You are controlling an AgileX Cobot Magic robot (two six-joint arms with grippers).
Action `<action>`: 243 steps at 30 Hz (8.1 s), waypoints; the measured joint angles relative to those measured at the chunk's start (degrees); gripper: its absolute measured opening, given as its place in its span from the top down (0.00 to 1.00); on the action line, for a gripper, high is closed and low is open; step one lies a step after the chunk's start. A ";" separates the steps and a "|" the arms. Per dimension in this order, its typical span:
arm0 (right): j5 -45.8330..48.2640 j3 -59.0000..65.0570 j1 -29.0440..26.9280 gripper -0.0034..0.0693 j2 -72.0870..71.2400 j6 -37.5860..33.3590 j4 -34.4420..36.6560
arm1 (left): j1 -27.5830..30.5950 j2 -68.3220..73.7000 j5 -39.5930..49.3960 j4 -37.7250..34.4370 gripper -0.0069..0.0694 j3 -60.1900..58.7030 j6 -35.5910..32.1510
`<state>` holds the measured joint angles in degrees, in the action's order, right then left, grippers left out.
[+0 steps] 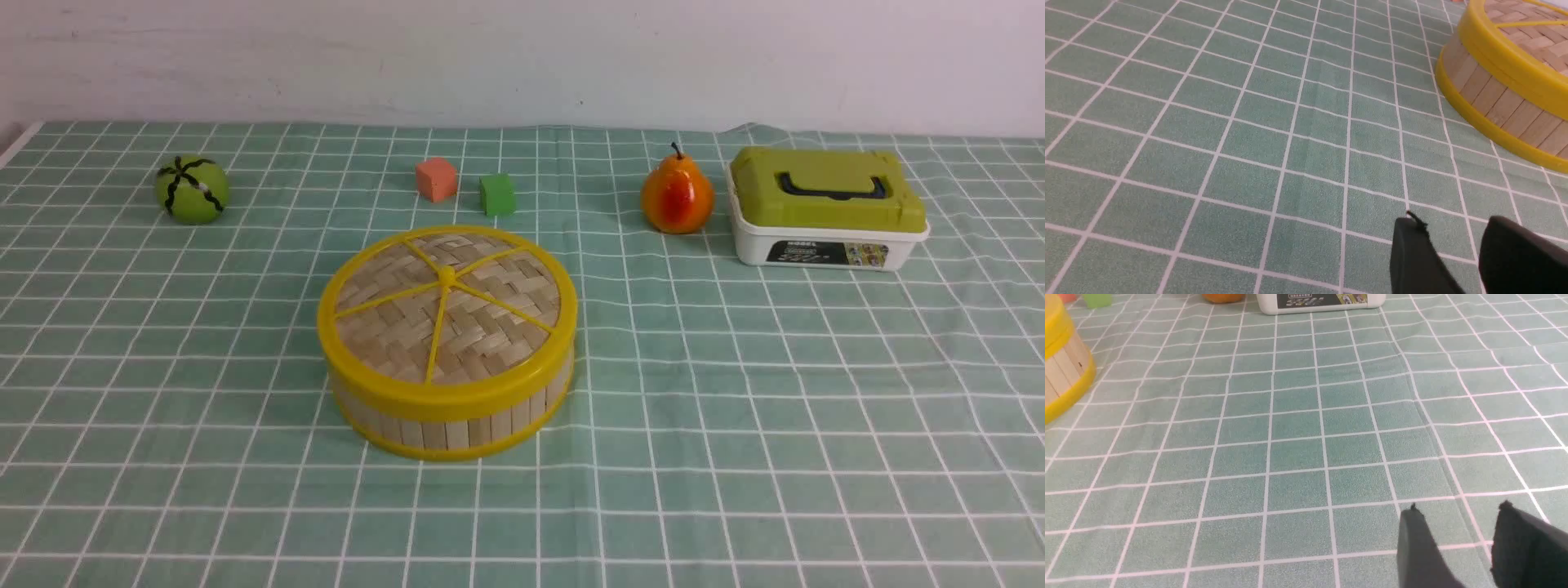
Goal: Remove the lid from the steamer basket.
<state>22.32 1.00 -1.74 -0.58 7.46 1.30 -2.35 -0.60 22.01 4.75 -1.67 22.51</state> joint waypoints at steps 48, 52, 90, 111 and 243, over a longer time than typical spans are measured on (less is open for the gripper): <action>0.00 0.00 0.00 0.62 0.00 0.00 0.00 | 0.00 0.00 0.00 0.00 0.60 0.00 0.00; 0.00 0.00 0.00 0.62 0.00 0.00 0.00 | 0.00 0.00 0.00 0.38 0.60 0.00 0.00; 0.00 0.00 0.00 0.62 0.00 0.00 0.00 | 0.00 39.18 6.59 -34.37 0.93 34.10 -3.74; 0.00 0.00 0.00 0.62 0.00 0.00 0.00 | -15.70 108.05 48.82 -12.84 0.93 109.74 -4.83; 0.00 0.00 0.00 0.62 0.00 0.00 0.00 | -0.50 88.07 44.47 -0.76 0.92 82.19 -2.82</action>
<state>22.32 1.00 -1.74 -0.58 7.46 1.30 -2.85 87.48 66.49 3.99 80.53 19.70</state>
